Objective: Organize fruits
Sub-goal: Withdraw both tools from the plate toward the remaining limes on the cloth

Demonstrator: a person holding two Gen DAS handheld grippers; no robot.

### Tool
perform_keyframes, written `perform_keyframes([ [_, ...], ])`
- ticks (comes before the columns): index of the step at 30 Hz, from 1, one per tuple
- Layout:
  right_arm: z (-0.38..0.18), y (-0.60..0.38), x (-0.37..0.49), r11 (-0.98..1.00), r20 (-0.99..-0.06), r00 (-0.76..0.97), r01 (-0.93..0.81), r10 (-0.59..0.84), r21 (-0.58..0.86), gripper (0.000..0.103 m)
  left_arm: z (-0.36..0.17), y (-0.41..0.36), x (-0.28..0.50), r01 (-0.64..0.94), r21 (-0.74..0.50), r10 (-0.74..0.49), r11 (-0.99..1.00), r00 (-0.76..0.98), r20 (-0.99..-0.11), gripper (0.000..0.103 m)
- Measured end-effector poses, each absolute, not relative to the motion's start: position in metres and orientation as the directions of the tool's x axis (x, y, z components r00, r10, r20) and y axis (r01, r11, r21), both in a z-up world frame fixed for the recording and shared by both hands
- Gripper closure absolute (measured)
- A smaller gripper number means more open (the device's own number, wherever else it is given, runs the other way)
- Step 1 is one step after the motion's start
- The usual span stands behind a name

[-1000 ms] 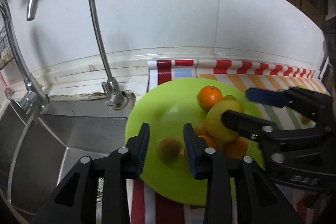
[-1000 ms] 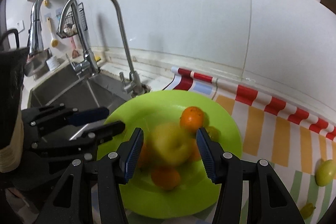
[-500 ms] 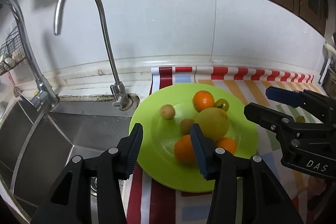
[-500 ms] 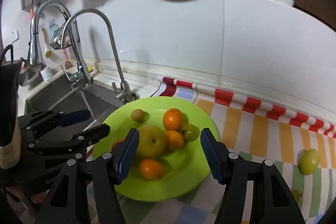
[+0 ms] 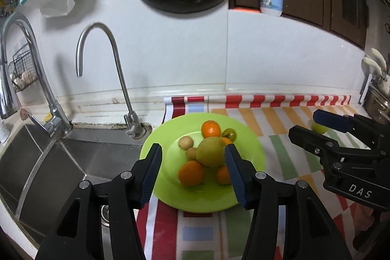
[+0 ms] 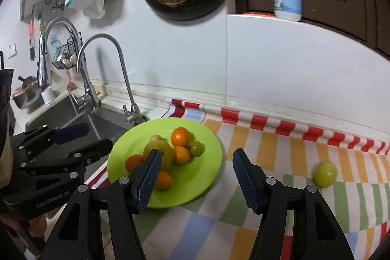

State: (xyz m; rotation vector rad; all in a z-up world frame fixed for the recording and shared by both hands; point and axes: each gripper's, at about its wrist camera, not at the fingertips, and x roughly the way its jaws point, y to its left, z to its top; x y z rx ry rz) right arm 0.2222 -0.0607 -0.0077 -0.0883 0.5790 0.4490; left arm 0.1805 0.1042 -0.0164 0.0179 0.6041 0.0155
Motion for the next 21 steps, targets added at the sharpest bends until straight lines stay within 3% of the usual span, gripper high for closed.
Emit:
perform_keyframes([
  [17,0.012,-0.136,0.182,0.943,-0.516,0.801,-0.331,0.303,0.039,0.041,0.004,0.036,0.153,0.07,0.01,-0.053,0.998,0.842,-0.537,0.04],
  [21,0.015,-0.155,0.175,0.953,-0.509,0.815,-0.302,0.276,0.033,0.035,0.006,0.018,0.152,0.093,0.012,-0.073,0.996,0.845,-0.53,0.038],
])
